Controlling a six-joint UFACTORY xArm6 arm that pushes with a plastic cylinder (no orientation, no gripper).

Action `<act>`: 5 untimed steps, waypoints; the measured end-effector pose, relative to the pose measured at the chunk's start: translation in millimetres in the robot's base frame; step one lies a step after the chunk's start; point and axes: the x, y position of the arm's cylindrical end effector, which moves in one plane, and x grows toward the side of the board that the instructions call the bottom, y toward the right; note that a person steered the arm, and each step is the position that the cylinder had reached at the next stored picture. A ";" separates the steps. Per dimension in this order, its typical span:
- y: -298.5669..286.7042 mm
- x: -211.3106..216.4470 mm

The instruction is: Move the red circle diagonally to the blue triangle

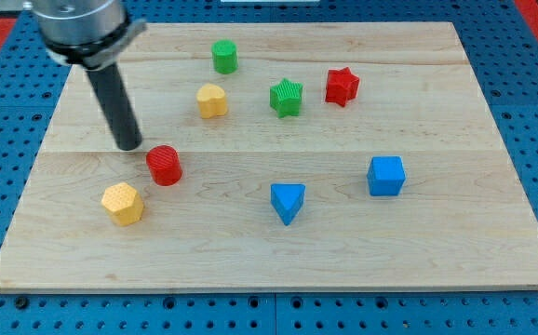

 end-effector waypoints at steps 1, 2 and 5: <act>-33.7 1.4; -15.4 9.6; 9.0 35.4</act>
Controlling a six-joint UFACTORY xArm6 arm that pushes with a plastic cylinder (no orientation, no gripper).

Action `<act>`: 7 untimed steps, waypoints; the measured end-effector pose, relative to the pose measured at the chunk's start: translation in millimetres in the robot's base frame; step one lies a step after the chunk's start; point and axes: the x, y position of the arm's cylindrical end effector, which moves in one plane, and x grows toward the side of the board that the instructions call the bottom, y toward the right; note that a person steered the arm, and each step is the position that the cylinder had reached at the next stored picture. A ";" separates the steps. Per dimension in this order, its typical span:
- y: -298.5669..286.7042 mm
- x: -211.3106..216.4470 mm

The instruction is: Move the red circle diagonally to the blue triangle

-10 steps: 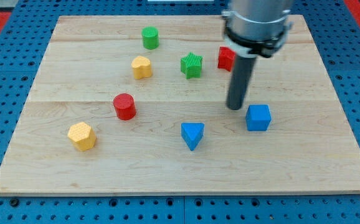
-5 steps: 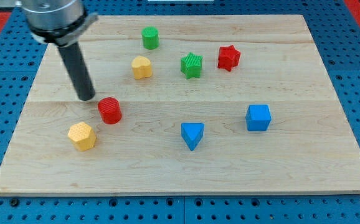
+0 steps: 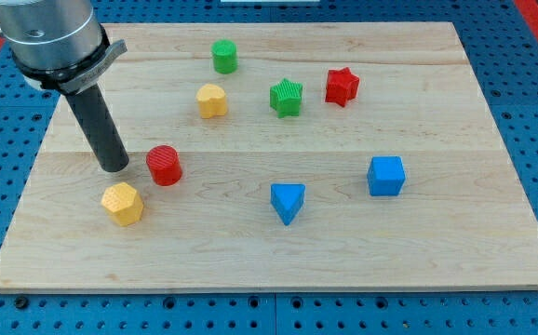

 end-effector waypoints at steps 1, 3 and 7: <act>1.3 0.0; 43.8 0.0; 98.1 -0.1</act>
